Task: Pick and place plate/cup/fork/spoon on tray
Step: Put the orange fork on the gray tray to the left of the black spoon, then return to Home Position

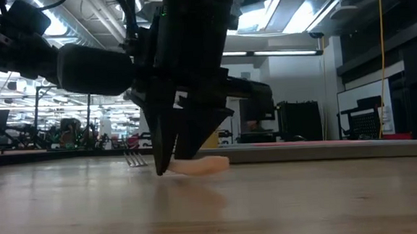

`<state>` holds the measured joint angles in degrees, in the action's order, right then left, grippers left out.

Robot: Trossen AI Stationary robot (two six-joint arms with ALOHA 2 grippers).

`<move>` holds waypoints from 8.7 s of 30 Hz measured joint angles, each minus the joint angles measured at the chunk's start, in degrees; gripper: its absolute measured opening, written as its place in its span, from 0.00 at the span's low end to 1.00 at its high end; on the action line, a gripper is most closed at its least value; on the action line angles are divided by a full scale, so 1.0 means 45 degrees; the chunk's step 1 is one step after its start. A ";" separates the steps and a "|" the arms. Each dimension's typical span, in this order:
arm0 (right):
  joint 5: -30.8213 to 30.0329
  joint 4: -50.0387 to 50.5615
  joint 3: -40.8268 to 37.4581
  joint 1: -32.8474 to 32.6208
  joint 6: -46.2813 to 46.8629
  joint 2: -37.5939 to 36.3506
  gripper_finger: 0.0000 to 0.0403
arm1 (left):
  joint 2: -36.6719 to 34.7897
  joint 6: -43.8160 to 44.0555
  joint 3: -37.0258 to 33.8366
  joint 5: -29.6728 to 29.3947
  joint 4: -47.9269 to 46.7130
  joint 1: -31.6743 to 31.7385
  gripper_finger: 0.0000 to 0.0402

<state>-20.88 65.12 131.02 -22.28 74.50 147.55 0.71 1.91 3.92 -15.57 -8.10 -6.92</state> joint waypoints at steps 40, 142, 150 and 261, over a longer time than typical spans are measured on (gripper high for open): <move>-0.2524 0.3655 0.0690 0.3215 0.2371 -0.1188 0.18 | -0.0005 0.0000 0.0000 0.0000 -0.0005 -0.0003 0.10; -0.2579 0.3194 0.0239 0.4032 0.0697 -0.1132 0.32 | -0.0005 0.0000 0.0000 0.0000 -0.0005 -0.0004 0.10; -0.3129 0.5717 0.0115 0.2296 -0.0973 -0.2355 0.32 | -0.0005 0.0000 0.0000 0.0000 0.0000 -0.0001 0.10; 0.6230 -1.5167 -2.9025 0.4449 -1.5645 -3.2664 0.32 | -0.0005 0.0000 0.0005 0.0000 -0.0005 0.0000 0.10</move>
<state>7.16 -3.14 0.40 -2.26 4.10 0.56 0.69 1.91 3.95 -15.57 -8.12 -6.92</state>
